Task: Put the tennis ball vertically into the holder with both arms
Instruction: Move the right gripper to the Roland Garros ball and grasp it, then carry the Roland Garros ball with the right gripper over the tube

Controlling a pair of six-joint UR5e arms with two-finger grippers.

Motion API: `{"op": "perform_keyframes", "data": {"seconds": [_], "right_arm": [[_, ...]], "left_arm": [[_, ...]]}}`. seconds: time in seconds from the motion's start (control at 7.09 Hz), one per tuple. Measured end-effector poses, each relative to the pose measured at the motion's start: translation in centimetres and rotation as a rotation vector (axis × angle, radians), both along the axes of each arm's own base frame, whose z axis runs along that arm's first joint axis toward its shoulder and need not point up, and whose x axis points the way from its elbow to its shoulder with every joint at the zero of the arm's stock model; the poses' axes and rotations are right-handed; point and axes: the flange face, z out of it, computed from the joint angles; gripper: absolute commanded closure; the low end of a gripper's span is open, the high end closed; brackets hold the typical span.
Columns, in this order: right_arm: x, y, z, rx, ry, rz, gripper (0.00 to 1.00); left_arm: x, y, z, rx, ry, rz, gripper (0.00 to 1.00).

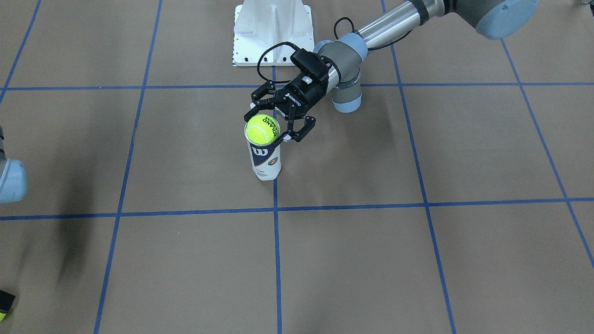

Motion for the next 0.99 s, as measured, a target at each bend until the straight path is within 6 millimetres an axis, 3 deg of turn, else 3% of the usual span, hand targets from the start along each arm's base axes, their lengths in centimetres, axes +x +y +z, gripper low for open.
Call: {"op": "perform_keyframes", "data": {"seconds": [0.42,0.99], "right_arm": [[-1.8,0.3,3.8,0.041,0.061,0.005,0.02],[-3.1,1.0,6.2,0.060,0.145,0.010,0.06]], "left_arm": [[0.0,0.0,0.1,-0.001,-0.002,0.000,0.08],[-0.2,0.0,0.1,0.001,0.000,-0.002,0.08]]}}
